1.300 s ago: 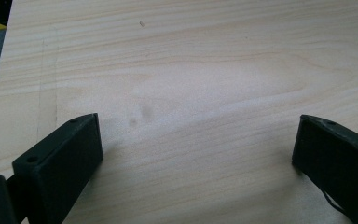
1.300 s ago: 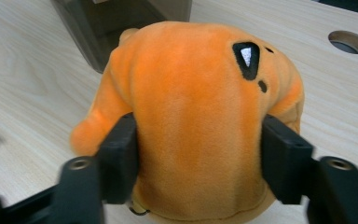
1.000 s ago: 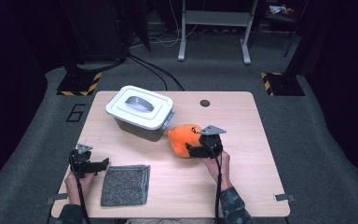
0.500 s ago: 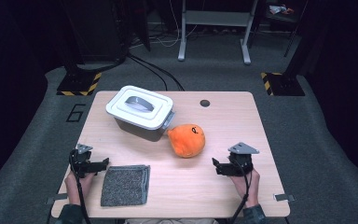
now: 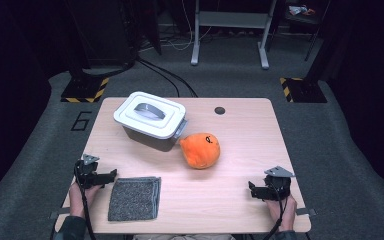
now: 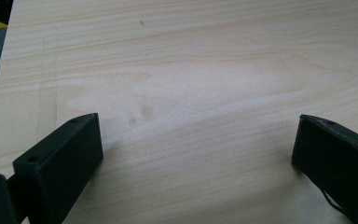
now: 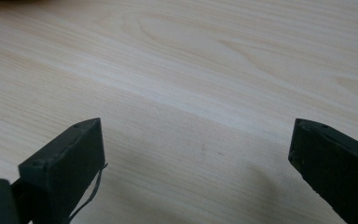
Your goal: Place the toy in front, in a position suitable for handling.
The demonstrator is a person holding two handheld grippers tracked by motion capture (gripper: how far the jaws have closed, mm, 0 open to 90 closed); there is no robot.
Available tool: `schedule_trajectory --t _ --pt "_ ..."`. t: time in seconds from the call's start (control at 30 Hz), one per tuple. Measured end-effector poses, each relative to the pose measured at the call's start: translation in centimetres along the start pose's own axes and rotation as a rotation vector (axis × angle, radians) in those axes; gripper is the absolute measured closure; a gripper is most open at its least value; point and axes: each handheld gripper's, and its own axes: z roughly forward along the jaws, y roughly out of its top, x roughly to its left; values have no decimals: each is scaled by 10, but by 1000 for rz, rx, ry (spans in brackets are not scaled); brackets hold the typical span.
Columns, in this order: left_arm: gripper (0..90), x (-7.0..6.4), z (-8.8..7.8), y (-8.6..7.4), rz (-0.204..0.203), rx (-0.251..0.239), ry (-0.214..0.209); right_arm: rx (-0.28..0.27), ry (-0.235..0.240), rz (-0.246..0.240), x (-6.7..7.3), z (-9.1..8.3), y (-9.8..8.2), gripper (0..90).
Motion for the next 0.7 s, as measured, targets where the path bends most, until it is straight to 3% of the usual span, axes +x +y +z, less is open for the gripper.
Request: schedule_trajectory --t 0.17,0.23,0.3,0.6,0.7 --pt "29 -1 -3 -1 5 8 -18 15 -22 -7 -1 4 -4 30" --pt "44 -1 -7 0 -14 15 -54 20 -27 -9 -1 5 -4 26" --pt "43 -4 -12 2 -5 6 -75 23 -22 -12 -3 5 -4 25" --pt "12 -36 -46 5 59 -14 -167 25 -15 12 -5 6 -4 28" --pt "3 -47 -55 3 63 -31 -200 29 -15 20 -6 6 -4 28"
